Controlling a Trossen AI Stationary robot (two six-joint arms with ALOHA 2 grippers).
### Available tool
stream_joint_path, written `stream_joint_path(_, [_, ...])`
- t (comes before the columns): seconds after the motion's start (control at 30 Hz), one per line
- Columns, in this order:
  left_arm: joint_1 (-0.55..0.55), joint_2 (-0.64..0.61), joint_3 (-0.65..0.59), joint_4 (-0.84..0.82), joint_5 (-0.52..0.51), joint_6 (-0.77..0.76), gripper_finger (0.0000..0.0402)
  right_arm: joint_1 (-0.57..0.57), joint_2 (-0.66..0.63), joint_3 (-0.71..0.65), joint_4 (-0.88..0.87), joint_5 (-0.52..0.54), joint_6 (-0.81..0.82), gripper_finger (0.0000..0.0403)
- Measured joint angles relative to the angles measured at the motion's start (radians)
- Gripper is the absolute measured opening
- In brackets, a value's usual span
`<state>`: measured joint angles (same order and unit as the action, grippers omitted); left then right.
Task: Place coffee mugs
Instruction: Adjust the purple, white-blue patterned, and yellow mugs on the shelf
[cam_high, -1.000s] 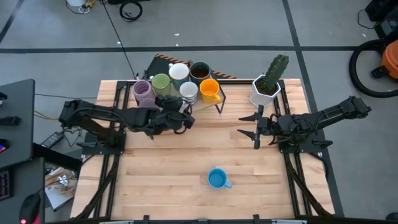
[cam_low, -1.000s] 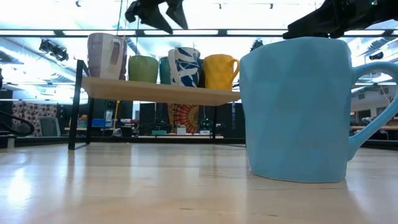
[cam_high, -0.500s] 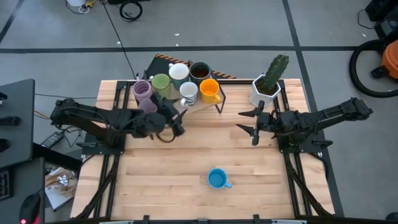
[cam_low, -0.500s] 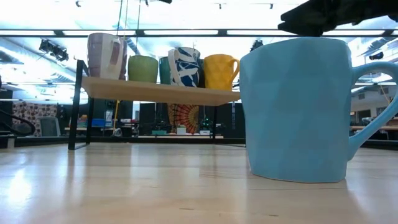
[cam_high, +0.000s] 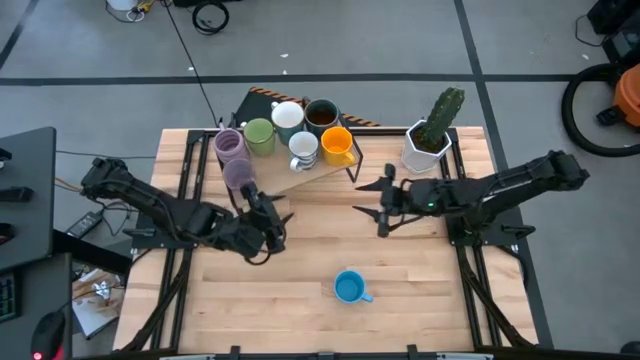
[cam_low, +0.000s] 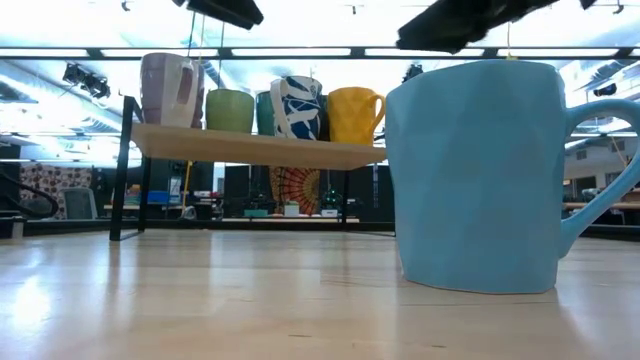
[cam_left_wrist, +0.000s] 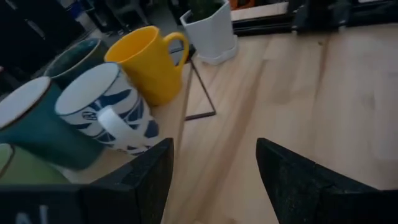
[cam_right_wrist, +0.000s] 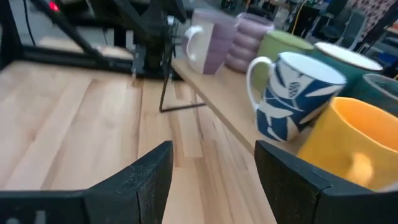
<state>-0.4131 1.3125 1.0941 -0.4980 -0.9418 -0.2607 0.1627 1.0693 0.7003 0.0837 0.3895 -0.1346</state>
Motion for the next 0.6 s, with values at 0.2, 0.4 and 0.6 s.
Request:
stream_joint_path(0.2, [-0.079, 0.000, -0.021, -0.002, -0.035, 0.065, 0.0235, -0.046, 0.168, 0.138, -0.047, -0.009, -0.084, 0.0232])
stream_joint_path(0.4, [-0.114, 0.000, -0.025, -0.141, -0.043, -0.043, 0.0235, -0.110, 0.300, 0.287, -0.065, -0.078, -0.177, 0.0232])
stream_joint_path(0.6, [-0.148, -0.019, -0.145, -0.139, -0.117, -0.093, 0.0235, -0.145, 0.405, 0.421, -0.140, -0.122, -0.255, 0.0232])
